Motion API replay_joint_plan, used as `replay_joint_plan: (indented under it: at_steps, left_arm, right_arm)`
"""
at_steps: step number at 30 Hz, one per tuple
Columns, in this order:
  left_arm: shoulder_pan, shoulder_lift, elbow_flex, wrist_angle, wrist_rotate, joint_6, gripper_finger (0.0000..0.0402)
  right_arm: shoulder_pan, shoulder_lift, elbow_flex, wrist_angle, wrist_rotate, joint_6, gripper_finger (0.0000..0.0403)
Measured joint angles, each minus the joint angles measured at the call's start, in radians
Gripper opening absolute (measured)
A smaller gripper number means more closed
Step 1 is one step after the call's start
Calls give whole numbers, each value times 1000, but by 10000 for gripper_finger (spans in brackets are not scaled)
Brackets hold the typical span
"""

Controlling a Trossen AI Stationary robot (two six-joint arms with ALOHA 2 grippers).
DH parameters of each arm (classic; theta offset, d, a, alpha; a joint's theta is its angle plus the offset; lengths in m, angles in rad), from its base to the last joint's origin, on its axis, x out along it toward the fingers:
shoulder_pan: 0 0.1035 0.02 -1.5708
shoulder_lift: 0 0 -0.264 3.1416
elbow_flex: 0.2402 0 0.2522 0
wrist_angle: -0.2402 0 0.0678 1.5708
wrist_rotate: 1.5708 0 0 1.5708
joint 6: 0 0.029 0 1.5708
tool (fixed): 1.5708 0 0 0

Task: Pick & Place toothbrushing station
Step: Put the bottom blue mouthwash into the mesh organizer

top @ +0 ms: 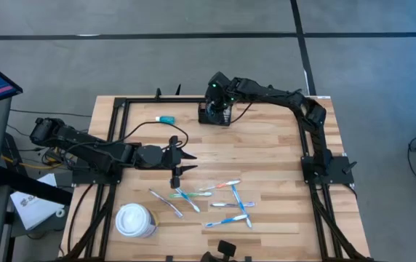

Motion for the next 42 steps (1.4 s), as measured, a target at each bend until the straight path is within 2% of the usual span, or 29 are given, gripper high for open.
replay_joint_plan:
  at_steps: [42]
  left_arm:
    - [0,0,0,-8,0,-5,126]
  right_arm:
    - [15,11,2,-42,1,20,71]
